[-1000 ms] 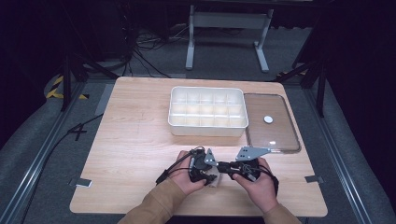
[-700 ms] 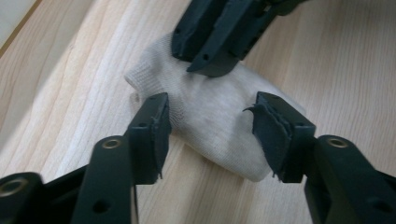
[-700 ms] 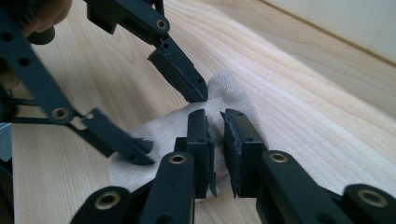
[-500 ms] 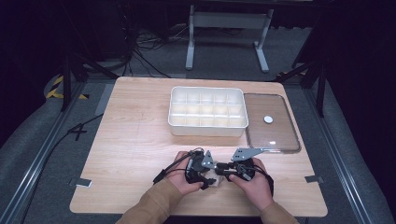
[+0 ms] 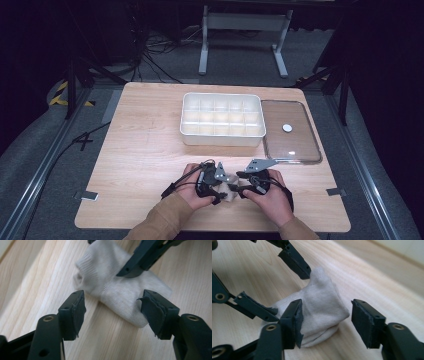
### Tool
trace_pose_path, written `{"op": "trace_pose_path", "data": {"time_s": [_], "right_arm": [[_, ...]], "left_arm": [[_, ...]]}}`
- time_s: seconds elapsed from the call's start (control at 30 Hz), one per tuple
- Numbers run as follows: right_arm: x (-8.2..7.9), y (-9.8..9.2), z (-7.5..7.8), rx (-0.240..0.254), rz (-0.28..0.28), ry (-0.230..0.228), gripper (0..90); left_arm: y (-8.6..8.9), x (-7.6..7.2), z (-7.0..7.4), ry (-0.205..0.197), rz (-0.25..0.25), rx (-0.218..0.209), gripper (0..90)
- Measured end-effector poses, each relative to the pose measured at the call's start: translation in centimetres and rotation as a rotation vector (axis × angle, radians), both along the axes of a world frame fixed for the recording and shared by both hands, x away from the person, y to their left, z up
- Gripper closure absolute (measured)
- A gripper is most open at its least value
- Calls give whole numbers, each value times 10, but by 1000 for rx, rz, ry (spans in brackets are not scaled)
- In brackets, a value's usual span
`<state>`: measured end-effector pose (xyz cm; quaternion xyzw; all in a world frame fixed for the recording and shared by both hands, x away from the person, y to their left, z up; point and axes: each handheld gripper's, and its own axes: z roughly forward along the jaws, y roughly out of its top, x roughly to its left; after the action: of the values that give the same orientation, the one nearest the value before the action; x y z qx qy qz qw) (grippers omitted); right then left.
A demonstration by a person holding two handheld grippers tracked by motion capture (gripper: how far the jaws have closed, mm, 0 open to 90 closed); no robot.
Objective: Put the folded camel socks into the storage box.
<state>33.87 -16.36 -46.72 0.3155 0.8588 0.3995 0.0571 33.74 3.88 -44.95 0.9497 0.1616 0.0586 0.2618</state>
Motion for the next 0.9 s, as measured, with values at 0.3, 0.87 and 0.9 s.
{"op": "trace_pose_path", "data": {"time_s": [0.3,0.87,0.9], "right_arm": [[8,4,-6,39,-10,101,428],[16,3,-14,157,48,186,646],[15,3,-13,158,50,185,663]], "left_arm": [[4,-4,-2,2,20,-13,398],[13,-4,1,20,38,-34,401],[15,-3,2,32,39,-51,396]]}}
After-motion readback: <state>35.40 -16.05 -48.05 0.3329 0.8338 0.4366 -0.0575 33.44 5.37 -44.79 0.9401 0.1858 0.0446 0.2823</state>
